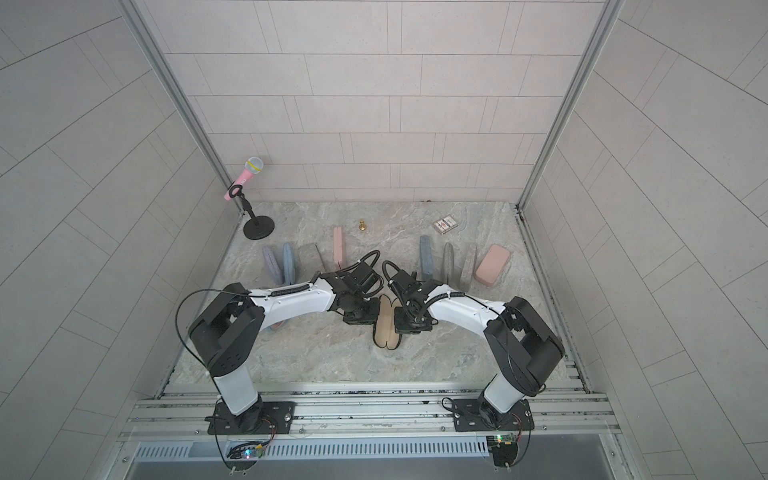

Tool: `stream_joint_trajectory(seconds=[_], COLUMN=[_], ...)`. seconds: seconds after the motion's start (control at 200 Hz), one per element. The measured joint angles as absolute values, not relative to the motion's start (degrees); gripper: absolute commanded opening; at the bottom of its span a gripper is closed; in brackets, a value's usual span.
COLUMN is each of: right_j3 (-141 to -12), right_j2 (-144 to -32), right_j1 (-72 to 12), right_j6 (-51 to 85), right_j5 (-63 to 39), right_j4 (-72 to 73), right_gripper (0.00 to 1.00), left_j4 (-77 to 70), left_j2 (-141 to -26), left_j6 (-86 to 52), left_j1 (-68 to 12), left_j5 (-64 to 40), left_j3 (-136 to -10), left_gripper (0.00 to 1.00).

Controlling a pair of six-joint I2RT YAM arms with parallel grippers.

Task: Close the glasses case
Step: Close the glasses case at the center of the board.

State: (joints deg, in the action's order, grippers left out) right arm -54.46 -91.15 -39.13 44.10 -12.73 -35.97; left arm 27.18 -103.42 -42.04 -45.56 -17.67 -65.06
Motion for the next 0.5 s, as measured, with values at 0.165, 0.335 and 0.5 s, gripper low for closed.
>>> stream_joint_trajectory(seconds=[0.165, 0.335, 0.5], right_j3=[-55.1, -55.2, -55.5], right_j2=[-91.9, -92.2, -92.2], right_j1=[-39.3, -39.5, -39.5], right_j6=[43.7, 43.4, 42.9], right_j5=[-12.4, -12.3, -13.2], right_j4=[-37.5, -38.0, -37.6], right_gripper=[0.0, 0.0, 0.0], left_j4=[27.8, 28.4, 29.3], left_j2=[-104.1, -104.2, -104.2], left_j6=[-42.5, -42.7, -42.9], left_j1=[-46.8, -47.4, -47.4], left_j5=[-17.5, -17.5, -17.1], left_j3=[-66.2, -66.8, -67.2], left_gripper=[0.0, 0.0, 0.0])
